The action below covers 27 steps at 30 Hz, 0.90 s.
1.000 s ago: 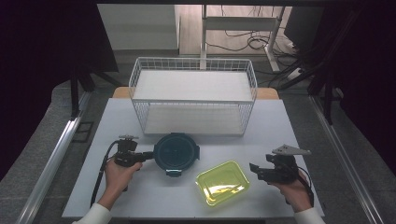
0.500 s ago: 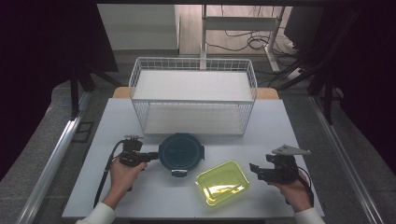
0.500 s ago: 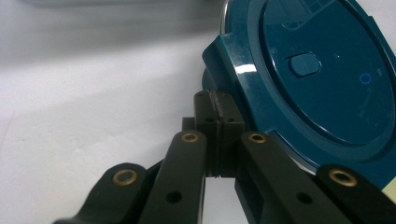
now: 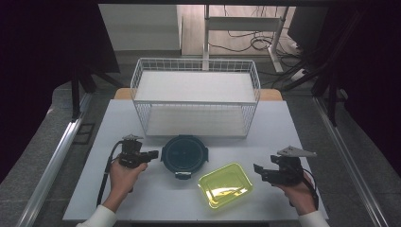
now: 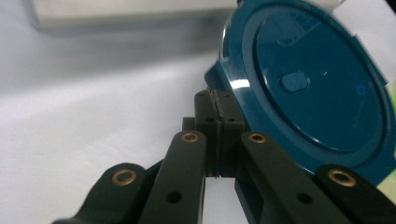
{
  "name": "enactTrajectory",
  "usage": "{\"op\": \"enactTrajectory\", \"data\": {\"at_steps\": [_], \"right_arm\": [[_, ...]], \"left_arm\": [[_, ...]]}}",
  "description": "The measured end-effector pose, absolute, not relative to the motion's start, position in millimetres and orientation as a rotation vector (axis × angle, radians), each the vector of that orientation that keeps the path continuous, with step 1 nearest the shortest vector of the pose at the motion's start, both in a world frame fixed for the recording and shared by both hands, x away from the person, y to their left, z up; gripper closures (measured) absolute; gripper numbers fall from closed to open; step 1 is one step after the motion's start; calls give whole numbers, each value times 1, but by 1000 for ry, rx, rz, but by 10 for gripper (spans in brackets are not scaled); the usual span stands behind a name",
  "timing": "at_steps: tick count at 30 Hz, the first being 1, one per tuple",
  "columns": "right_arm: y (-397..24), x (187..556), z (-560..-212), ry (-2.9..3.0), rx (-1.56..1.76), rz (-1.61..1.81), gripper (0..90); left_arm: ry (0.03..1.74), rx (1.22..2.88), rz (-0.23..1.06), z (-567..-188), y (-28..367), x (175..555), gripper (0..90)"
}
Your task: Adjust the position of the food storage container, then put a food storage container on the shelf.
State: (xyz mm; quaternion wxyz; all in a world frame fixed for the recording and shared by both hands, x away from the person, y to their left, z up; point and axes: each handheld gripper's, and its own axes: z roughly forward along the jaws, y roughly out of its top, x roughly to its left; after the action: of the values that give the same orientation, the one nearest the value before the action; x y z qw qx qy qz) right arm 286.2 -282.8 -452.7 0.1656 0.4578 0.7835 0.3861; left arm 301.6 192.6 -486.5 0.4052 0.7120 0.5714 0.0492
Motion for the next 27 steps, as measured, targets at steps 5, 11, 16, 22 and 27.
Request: {"op": "enactTrajectory", "data": {"at_steps": [5,11,16,22,27], "right_arm": [[-282,286,-450,2220,1310,1136,210],[-281,286,-448,2221,1302,1160,204],[-279,286,-447,2242,1291,1176,210],[-279,287,-448,2257,1278,1168,218],[-279,286,-448,2261,1272,1157,218]], "left_arm": [[1371,1769,197,-474,201,289,780],[1340,1764,204,-463,206,281,412],[1311,1765,210,-459,208,278,317],[1322,1781,230,-459,206,278,221],[1319,1779,235,-458,205,278,201]]}}
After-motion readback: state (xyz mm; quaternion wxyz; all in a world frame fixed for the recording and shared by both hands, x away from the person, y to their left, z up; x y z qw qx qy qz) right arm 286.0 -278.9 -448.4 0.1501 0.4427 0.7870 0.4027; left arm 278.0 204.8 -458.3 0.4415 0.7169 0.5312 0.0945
